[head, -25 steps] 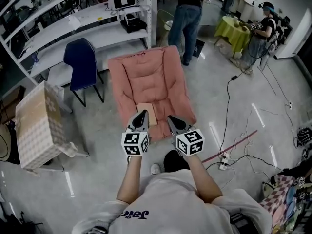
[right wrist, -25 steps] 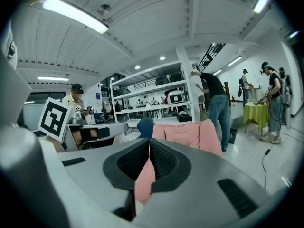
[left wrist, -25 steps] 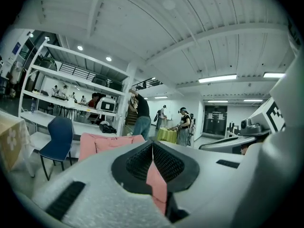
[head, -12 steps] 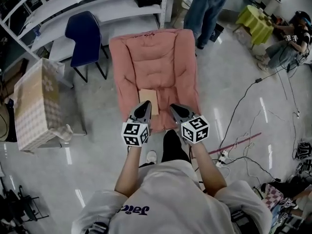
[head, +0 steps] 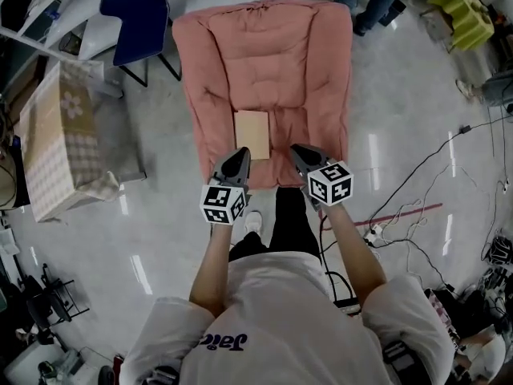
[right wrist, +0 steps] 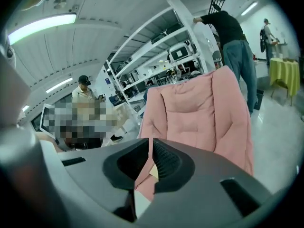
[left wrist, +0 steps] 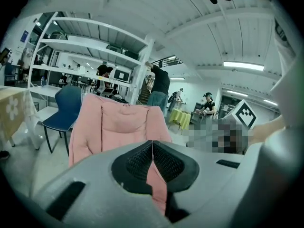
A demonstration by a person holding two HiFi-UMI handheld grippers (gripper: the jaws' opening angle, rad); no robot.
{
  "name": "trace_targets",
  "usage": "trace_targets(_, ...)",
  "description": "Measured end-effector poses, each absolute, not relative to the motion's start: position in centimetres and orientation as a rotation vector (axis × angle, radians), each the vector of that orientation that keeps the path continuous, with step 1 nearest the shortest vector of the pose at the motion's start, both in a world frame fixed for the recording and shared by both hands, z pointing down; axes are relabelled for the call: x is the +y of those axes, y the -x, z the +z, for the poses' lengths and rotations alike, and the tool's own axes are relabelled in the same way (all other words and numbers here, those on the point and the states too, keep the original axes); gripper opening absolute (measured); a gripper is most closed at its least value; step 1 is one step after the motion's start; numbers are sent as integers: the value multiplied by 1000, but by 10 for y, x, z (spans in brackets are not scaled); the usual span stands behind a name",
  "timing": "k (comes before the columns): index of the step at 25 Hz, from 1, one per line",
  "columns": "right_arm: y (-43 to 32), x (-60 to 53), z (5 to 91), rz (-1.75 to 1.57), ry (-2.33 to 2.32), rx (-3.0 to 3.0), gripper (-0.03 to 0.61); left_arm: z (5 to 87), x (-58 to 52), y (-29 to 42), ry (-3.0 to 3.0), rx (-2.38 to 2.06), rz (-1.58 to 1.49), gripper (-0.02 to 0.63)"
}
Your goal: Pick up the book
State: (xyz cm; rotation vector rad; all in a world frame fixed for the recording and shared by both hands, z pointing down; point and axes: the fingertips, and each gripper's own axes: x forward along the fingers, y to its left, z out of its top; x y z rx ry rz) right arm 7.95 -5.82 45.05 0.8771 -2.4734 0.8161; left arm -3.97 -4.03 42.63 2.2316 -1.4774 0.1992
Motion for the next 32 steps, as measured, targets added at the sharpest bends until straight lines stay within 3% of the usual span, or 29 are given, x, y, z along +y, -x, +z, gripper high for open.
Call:
trace_targets(3,-78,-73,505,896,-811,-2433,23,459,-56,37,-2208,-1452,237,15)
trace_targets(6,-71,-83,552,977,-751,-2379,137,483,-70,38,-2200,-1436,259,15)
trace_targets(15,-45,-97,683,1102,-627,-2241,229,590,-93,52,-2072,-1384,424,16)
trace_targets(23,-33,-113,780,1184,-604,-2133,249,685,-108,72,-1893,-1332,613,20)
trace_targets(25,-29,-117,800,1207,-599,-2118,250,706,-113,74,-1853,-1300,644,58)
trace_targets(27,-27,-118,820,1230,-587,-2105,250,728,-115,73,-1809,-1257,671,179)
trace_targets(32,-20,-118,862,1254,-544,-2077,250,773,-117,79,-1712,-1246,746,196)
